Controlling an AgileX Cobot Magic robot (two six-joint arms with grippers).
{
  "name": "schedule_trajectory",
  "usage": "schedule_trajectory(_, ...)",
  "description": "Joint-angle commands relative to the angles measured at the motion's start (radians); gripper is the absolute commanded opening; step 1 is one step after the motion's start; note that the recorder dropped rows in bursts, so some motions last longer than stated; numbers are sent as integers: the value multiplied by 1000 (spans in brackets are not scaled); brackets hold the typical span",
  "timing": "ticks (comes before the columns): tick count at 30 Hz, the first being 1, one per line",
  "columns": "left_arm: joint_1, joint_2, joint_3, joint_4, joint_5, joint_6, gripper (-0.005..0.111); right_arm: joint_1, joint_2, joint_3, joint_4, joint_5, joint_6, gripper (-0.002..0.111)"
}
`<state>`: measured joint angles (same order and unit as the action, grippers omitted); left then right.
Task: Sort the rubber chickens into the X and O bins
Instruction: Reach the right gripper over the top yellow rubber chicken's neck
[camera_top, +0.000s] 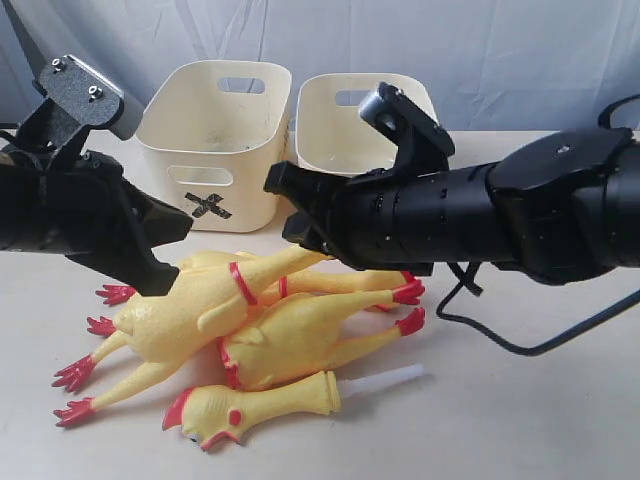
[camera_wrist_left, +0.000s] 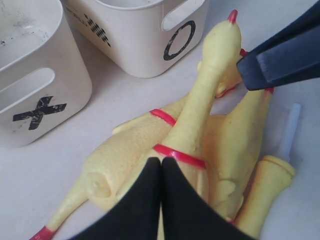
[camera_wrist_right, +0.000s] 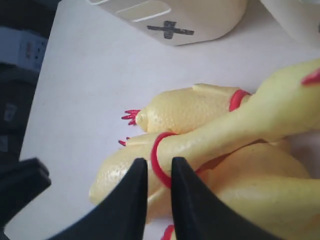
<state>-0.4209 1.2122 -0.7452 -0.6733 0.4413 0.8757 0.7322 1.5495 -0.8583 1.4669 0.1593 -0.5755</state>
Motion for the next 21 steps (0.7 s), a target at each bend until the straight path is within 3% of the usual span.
schedule_trajectory(1,-7,4,-5,6,2,0,0,3,43,-5,143,0,4,18)
schedule_trajectory(6,-7,4,-5,6,2,0,0,9,91,-5,226,53,4,18)
schedule_trajectory(21,-7,4,-5,6,2,0,0,9,157,-5,246,67,4,21)
